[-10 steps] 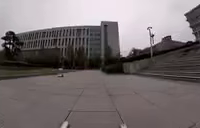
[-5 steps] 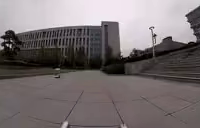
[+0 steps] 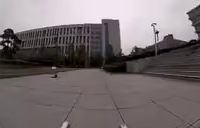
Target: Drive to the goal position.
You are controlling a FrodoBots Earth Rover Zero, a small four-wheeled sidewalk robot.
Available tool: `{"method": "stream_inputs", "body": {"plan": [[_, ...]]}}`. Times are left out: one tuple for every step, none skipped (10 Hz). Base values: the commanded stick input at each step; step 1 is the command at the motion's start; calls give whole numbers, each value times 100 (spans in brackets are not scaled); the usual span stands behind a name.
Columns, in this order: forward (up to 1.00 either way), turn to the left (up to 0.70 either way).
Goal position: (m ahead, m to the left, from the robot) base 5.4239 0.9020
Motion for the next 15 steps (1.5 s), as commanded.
{"method": "stream_inputs", "body": {"plan": [[70, 0], [70, 0], [70, 0], [70, 0], [70, 0], [70, 0], [70, 0], [70, 0], [70, 0], [70, 0], [70, 0], [70, 0], [70, 0], [70, 0], [70, -2]]}}
